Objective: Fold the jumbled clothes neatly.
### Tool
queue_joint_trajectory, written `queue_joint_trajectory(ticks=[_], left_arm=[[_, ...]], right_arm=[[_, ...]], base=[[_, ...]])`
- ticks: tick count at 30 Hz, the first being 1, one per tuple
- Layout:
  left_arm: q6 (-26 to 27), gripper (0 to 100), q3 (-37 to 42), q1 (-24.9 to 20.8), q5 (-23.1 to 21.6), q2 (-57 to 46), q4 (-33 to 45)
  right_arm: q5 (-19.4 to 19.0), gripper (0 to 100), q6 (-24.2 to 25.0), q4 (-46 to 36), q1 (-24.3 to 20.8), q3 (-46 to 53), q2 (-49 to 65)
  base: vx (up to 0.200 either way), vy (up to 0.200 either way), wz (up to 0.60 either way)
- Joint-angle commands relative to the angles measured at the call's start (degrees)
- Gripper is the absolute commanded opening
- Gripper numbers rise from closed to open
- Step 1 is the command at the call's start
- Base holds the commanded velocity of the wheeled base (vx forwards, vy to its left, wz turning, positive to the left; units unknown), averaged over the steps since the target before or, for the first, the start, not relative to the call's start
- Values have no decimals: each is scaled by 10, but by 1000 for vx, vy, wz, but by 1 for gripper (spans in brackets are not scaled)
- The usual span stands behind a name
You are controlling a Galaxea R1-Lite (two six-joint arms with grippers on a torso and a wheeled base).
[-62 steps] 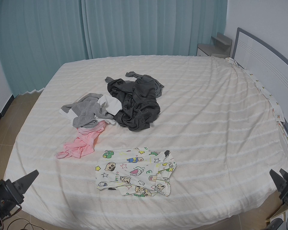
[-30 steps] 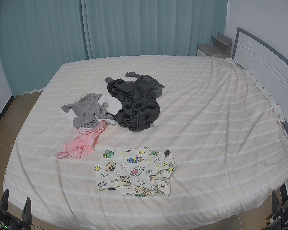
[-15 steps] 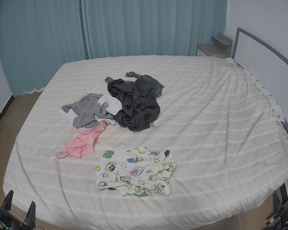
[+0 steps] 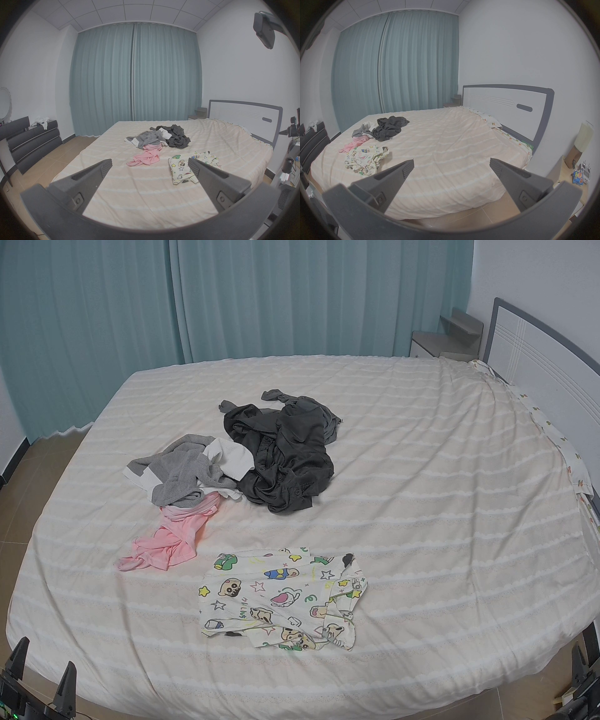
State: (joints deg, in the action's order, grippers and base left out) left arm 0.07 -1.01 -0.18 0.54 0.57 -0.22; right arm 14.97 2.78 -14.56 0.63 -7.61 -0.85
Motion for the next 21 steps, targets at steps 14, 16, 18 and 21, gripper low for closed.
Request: queue_joint_trajectory(ticks=[14, 16, 18, 21], left_arm=[[1, 100, 9, -1, 0, -3, 0], [0, 100, 9, 0, 0, -3, 0], [0, 100, 9, 0, 0, -3, 0], [0, 100, 9, 0, 0, -3, 0]], right_arm=[[-132, 100, 57, 161, -4, 66, 7], [-134, 100, 48, 160, -4, 66, 8], [-141, 100, 50, 161, -4, 67, 8], [-144, 100, 49, 161, -4, 67, 8]], base=[[0, 0, 0], [0, 0, 0], [0, 0, 0], [0, 0, 0]])
